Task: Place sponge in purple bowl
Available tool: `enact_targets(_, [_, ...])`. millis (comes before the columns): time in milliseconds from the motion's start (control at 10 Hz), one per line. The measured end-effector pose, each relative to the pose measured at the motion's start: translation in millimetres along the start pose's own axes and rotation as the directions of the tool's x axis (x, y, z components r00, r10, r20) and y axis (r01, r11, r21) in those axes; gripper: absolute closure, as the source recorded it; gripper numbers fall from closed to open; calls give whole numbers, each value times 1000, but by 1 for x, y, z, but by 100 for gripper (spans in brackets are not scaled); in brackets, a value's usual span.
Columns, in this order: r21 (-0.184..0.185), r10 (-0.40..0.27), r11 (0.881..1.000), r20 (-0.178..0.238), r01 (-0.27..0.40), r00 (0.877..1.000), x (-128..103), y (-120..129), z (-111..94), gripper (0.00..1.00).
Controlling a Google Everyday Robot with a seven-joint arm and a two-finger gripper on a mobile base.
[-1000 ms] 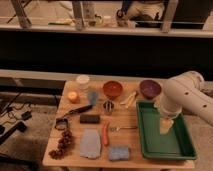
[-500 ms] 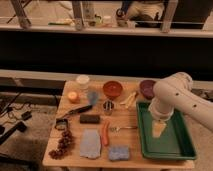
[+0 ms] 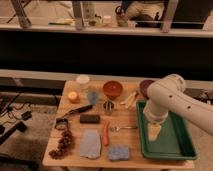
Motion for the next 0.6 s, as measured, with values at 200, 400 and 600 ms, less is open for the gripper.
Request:
enact_targets(200, [-2,2,1000,-4,-2,1000,2,2,1,20])
enact_targets(400, [-3,-5,1000,-8,5,1000,-8,15,6,20])
enact_targets(600, [-8,-17,1000,-20,17,1000,-15,51,14,20])
